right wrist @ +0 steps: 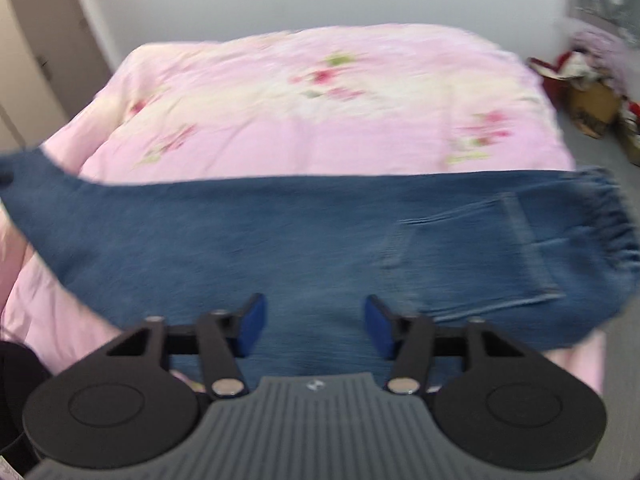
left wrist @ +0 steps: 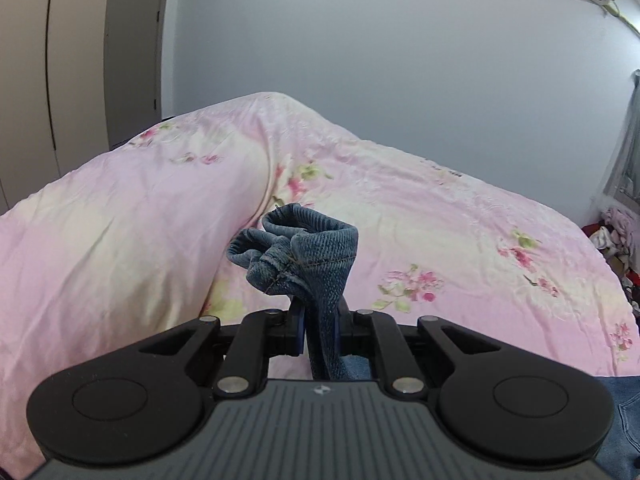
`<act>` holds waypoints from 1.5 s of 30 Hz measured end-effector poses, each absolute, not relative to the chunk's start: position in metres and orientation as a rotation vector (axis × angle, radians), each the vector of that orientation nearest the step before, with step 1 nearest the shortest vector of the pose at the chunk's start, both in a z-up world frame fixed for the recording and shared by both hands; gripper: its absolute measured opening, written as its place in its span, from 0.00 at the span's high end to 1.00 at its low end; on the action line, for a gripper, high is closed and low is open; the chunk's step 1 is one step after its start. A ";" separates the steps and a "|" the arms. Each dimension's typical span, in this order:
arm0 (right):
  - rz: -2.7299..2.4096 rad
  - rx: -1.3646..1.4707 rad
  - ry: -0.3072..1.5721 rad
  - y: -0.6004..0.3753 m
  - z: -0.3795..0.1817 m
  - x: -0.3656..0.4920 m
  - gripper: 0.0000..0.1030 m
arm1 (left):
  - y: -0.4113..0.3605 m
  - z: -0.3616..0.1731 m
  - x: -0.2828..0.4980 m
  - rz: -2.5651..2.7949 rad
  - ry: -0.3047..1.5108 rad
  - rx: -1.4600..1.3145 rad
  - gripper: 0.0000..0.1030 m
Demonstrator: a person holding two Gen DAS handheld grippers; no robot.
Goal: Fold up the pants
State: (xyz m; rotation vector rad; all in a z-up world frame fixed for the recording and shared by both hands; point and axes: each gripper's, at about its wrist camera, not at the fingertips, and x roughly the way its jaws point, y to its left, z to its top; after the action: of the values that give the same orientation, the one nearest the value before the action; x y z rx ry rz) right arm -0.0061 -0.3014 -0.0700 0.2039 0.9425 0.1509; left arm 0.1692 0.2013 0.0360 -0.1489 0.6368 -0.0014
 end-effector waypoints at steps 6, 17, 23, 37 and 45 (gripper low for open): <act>0.400 0.174 0.985 -0.209 -0.102 0.051 0.85 | 0.180 0.052 0.169 -0.044 0.631 -0.107 0.87; 0.680 -0.127 0.917 -0.043 -0.134 0.194 0.89 | 0.175 0.040 0.166 -0.126 0.678 0.089 0.87; 0.729 -0.380 0.873 -0.007 -0.147 0.227 0.94 | 0.169 0.031 0.177 -0.149 0.805 0.245 0.87; 0.742 -0.388 0.890 -0.018 -0.128 0.229 0.96 | 0.120 0.042 0.173 -0.232 0.858 0.455 0.87; 0.717 -0.313 0.994 -0.100 -0.127 0.174 0.95 | 0.072 0.055 0.150 -0.357 0.799 0.548 0.87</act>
State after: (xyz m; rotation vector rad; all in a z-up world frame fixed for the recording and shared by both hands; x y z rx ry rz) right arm 0.1745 -0.1004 -0.1267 -0.3126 0.9941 0.7170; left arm 0.1499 0.0717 0.0551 0.5481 0.7993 -0.3572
